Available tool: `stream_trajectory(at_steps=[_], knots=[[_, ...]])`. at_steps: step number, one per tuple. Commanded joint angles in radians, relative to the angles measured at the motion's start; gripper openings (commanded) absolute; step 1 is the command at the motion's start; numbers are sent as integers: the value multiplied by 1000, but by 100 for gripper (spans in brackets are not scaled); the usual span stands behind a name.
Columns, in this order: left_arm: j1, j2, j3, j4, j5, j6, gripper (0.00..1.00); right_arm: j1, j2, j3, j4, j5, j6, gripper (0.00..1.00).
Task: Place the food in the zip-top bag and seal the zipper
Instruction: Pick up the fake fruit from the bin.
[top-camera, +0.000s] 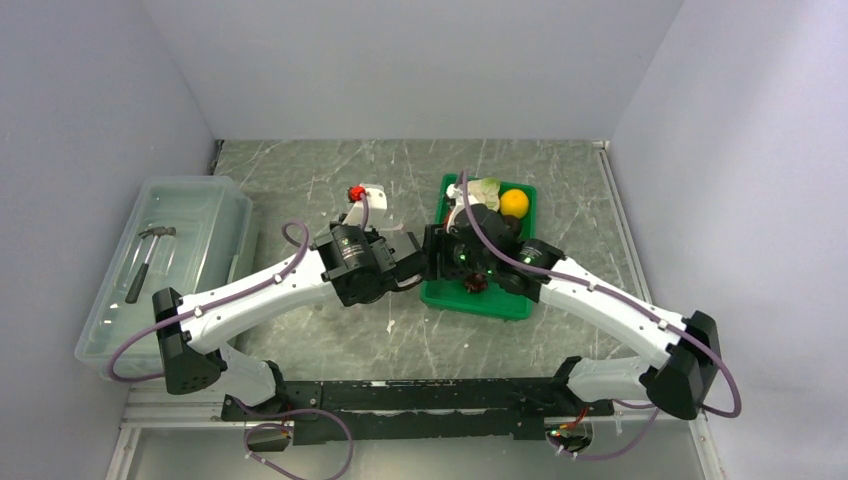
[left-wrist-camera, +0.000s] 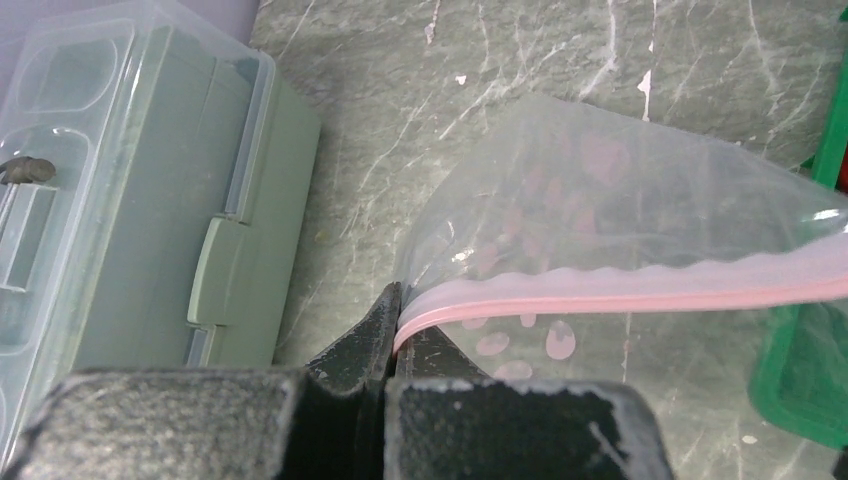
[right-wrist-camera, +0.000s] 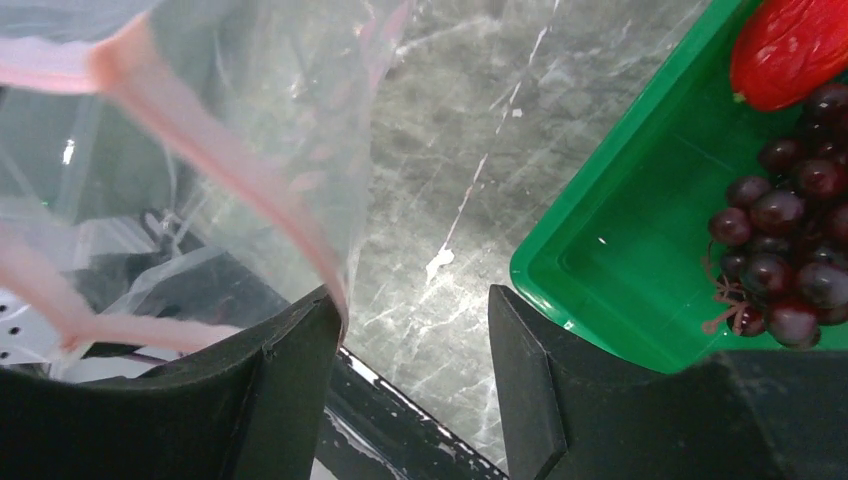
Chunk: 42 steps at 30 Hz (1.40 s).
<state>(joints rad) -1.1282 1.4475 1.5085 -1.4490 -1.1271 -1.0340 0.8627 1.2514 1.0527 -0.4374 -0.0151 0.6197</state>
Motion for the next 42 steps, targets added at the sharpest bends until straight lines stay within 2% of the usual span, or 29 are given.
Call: stream_trajectory(at_steps=[1,7,13,17,21,24,30,42], knots=[[9,-15,-11,64,-32,66,0,-4,-76,73,-35,55,-15,60],[16,-9,-8,93,-26,101,0,-5,-131,118,-89,88,-23,63],[18,-14,-10,118,-15,133,0,-17,-149,168,-211,237,-86,66],[18,-22,-20,139,-6,150,0,-98,-147,155,-257,271,-124,67],[18,-27,-22,142,3,155,0,-224,-149,79,-235,221,-154,68],[18,-33,-28,156,14,177,0,-266,-137,42,-219,236,-164,75],[18,-54,-42,178,34,196,0,-326,-77,-16,-182,304,-165,82],[18,-109,-86,243,79,250,0,-426,84,-50,-81,291,-155,89]])
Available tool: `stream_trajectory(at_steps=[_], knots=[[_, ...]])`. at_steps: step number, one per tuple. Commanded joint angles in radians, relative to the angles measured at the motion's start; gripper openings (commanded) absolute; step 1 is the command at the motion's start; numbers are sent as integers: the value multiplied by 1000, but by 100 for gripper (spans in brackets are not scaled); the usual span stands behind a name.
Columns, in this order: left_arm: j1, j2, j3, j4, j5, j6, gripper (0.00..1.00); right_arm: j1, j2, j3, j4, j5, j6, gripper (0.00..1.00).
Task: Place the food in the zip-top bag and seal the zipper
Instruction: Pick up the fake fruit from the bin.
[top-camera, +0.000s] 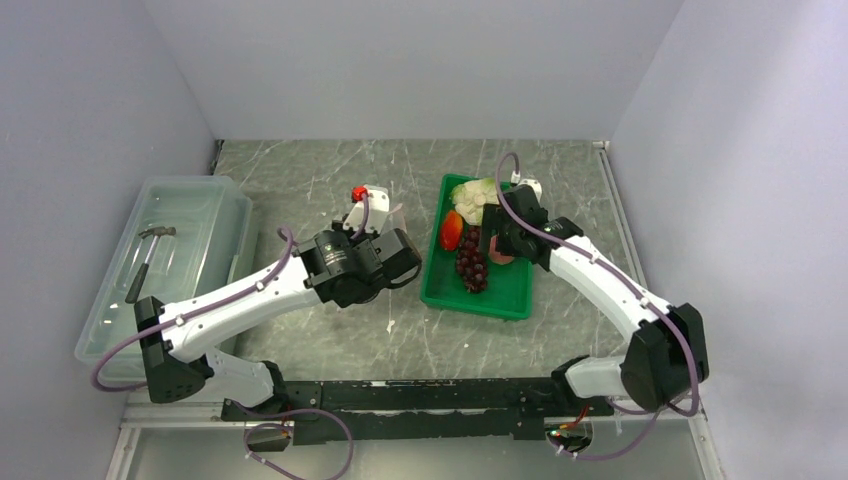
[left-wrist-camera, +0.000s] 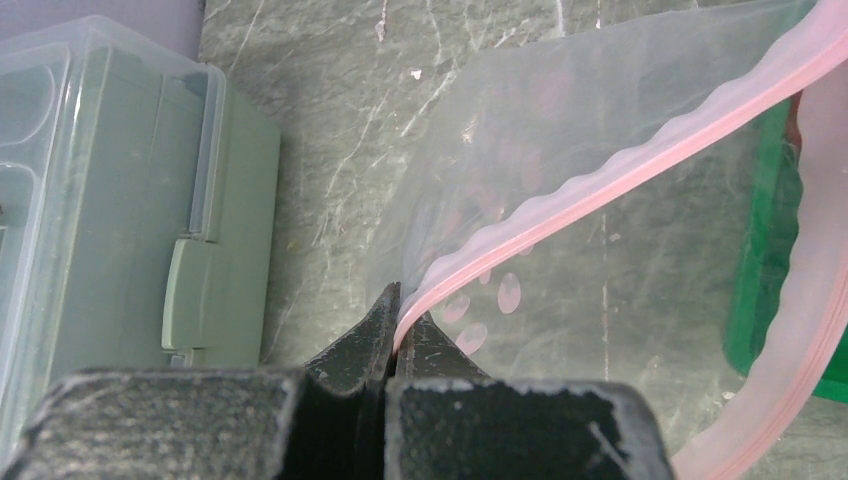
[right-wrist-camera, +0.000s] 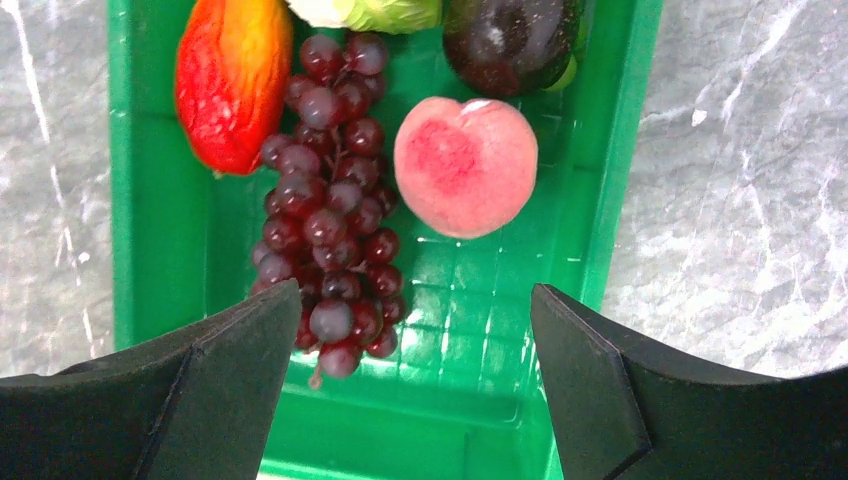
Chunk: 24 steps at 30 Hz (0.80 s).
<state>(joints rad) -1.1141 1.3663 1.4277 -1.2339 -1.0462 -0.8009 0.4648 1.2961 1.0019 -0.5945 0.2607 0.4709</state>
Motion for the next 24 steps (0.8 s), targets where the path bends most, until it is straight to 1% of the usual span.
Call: stream_trajectory(at_steps=[1,6,10,19,24], knots=[[3,-29,-6,27,0,17,0,-34,56,6,79,15,-4,89],[3,-50,-18,44,13,27,0,-63,141,42,94,27,-8,89],[4,-66,-29,61,21,41,0,-85,191,57,116,3,-11,89],[4,-44,-15,39,16,31,0,-103,289,71,151,-18,-16,89],[4,-47,-14,47,24,39,0,-113,332,87,157,-22,-28,85]])
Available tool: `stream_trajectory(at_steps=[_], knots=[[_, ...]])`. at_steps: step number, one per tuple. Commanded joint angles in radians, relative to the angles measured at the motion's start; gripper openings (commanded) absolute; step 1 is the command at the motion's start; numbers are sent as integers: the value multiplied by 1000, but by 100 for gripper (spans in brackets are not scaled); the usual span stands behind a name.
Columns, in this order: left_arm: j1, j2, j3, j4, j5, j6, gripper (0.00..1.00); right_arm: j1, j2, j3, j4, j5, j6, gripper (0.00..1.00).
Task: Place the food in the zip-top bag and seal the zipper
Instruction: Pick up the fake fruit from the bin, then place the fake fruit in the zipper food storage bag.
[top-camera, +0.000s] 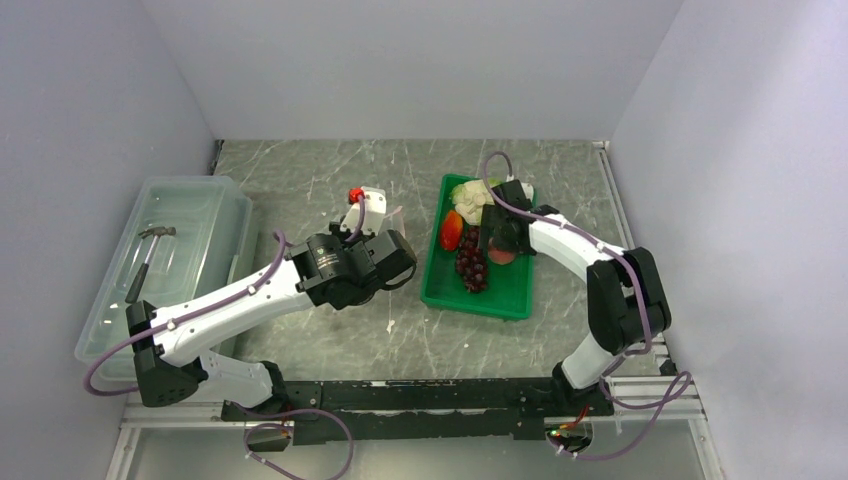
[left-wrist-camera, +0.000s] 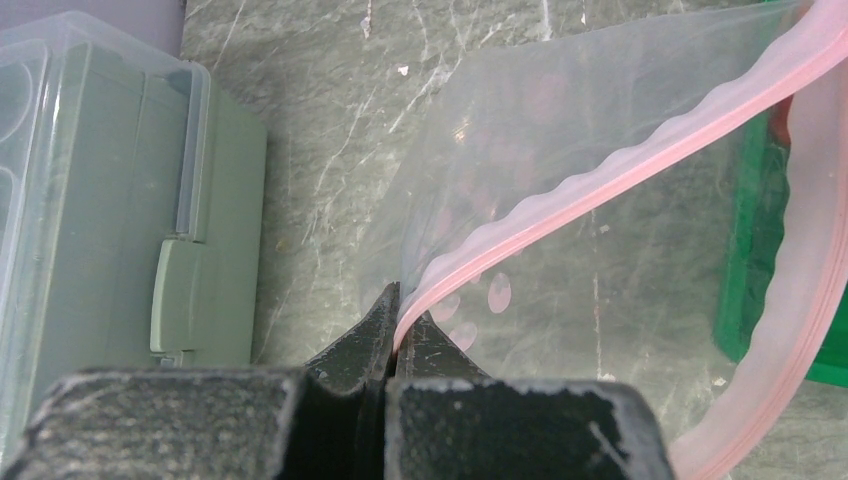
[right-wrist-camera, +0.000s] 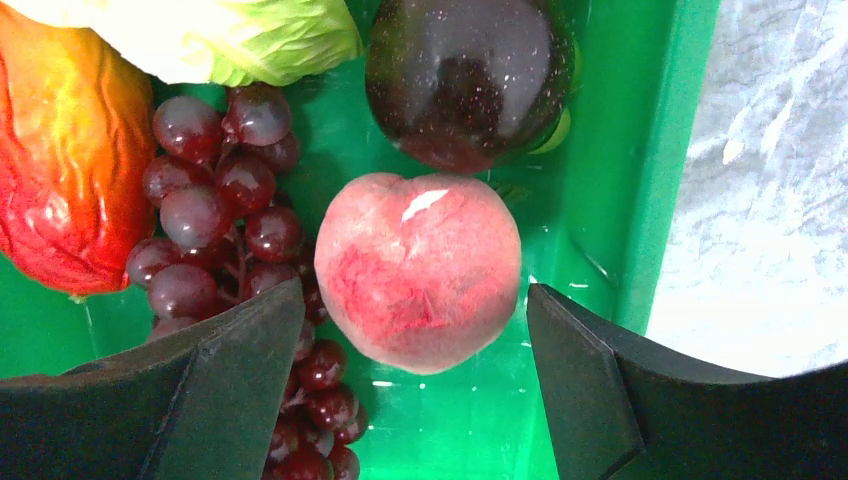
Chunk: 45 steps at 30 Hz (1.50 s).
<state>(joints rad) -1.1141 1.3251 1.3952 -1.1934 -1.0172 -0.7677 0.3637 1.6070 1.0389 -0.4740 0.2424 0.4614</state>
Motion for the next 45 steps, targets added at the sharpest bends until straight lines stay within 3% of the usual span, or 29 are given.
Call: stream_trajectory(at_steps=[1,8,16,30,39,45], knots=[[4,-6,19,8,-5,7,0,-12,26,50,37,-1,-19,85],[4,9,27,11,2,13,0,-17,55,55,38,8,-27,78],[4,26,38,17,14,18,0,-17,-29,51,11,6,-26,49],[4,35,48,3,6,11,0,-6,-358,45,-92,-32,-20,45],[3,37,57,-1,11,8,0,55,-534,56,-41,-294,-15,45],[3,42,64,-7,20,6,0,172,-612,95,27,-409,10,45]])
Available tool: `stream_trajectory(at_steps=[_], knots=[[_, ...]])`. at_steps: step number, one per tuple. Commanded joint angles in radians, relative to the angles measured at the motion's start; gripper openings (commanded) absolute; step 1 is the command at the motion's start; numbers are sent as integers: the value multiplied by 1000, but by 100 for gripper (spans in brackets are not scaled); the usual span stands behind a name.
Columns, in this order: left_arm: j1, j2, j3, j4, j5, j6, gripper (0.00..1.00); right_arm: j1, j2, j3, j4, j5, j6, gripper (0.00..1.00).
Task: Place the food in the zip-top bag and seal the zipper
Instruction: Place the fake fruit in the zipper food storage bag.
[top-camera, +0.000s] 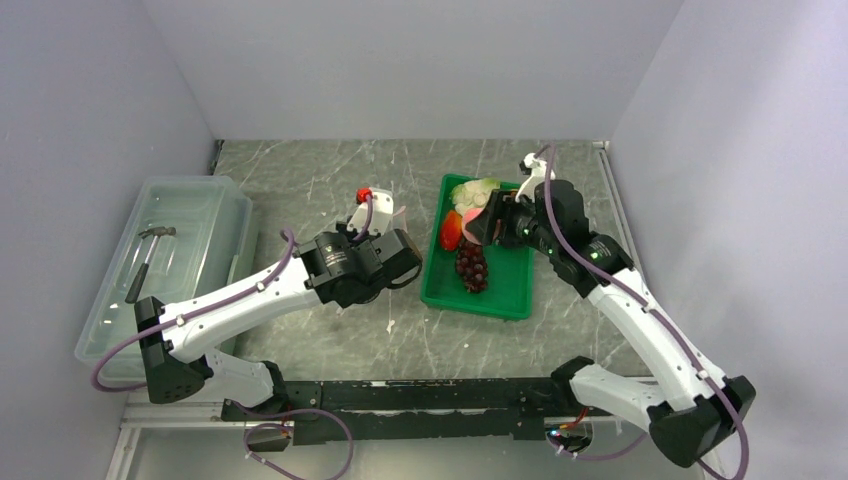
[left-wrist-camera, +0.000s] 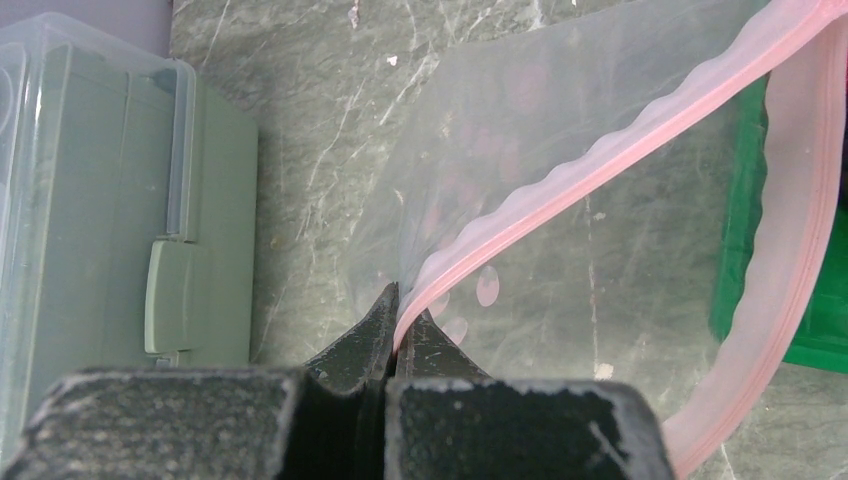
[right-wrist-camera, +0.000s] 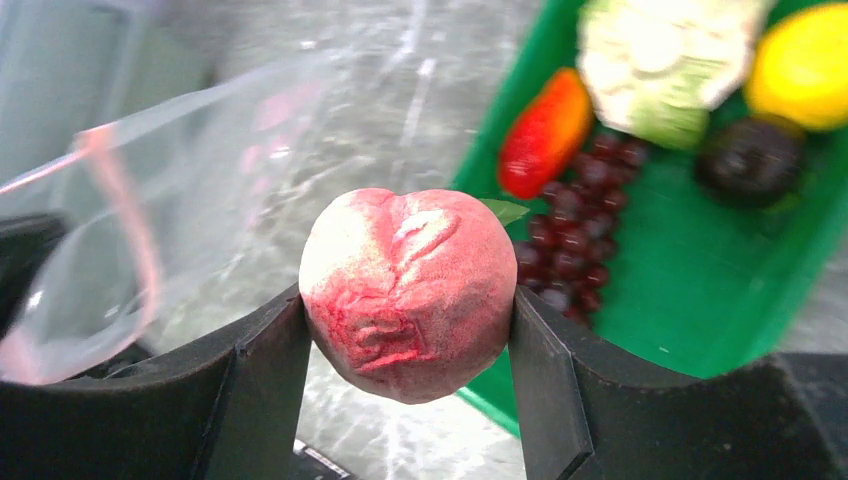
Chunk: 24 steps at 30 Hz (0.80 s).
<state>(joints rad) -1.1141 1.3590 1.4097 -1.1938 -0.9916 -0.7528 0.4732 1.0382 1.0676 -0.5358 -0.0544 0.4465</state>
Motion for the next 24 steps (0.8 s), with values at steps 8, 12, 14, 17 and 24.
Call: stream_trajectory(at_steps=[8,12,14,17,24], knots=[[3,9,57,27,47,16,0,153,-76,42,270,-239,116,46],[4,9,57,38,69,22,0,169,-73,9,353,-296,168,45],[3,9,58,47,84,26,0,187,-65,0,384,-311,189,45],[3,14,62,59,104,34,0,215,-51,-6,409,-304,203,45],[4,37,94,61,132,43,0,280,-8,-14,442,-274,210,45]])
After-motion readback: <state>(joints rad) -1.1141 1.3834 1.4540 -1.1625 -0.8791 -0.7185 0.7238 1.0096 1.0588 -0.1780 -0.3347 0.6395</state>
